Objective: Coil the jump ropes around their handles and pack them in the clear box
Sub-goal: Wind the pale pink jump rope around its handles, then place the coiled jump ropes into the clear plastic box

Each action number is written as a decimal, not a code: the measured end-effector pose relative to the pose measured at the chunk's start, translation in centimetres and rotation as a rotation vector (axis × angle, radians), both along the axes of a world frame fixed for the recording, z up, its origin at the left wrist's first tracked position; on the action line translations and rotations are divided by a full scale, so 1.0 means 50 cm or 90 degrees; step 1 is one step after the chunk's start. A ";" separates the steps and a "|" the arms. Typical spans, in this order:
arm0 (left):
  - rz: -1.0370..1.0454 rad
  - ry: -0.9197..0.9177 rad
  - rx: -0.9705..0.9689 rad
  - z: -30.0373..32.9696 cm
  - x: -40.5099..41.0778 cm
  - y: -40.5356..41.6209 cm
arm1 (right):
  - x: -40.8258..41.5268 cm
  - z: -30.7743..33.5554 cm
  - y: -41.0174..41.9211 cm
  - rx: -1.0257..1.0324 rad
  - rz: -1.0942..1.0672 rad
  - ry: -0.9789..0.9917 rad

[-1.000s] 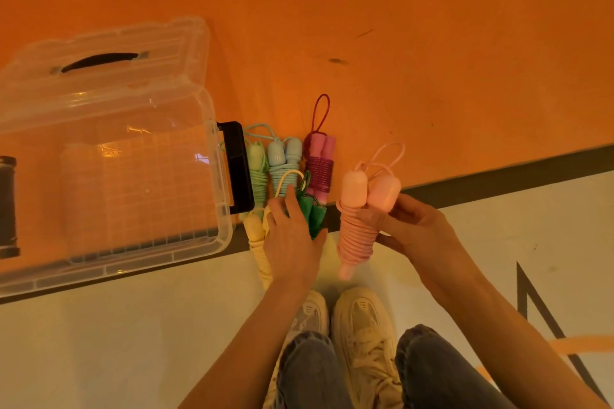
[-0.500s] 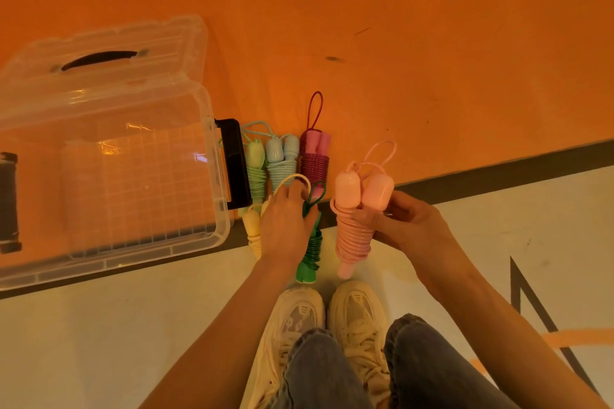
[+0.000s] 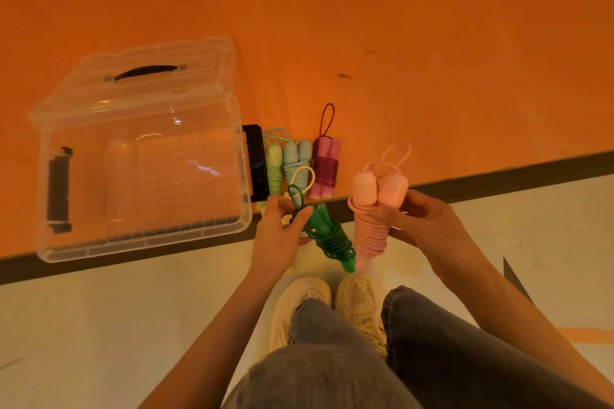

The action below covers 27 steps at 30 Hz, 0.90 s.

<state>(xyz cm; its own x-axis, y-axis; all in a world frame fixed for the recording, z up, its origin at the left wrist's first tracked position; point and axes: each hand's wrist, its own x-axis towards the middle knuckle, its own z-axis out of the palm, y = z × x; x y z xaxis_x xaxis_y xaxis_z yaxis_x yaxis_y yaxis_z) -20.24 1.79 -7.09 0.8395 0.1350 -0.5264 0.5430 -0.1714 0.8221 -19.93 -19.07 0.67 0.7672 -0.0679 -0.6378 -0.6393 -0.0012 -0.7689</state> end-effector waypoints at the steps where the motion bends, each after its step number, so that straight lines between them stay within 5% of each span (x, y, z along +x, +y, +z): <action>1: 0.003 -0.007 -0.014 0.014 -0.001 0.005 | 0.000 0.010 0.000 -0.001 0.008 -0.005; 13: 0.113 -0.054 -0.084 0.136 0.006 0.088 | 0.013 0.093 0.022 -0.046 0.106 -0.038; 27: 0.195 -0.011 -0.086 0.110 0.034 0.247 | 0.093 0.086 0.097 -0.042 0.194 -0.033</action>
<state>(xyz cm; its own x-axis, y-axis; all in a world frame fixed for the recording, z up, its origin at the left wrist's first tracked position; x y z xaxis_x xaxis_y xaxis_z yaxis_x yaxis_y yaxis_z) -18.53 14.15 -1.58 0.7797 0.3116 -0.5431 0.5386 0.1088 0.8355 -15.26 -14.22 4.95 0.7899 0.1297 -0.5994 -0.5619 -0.2383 -0.7921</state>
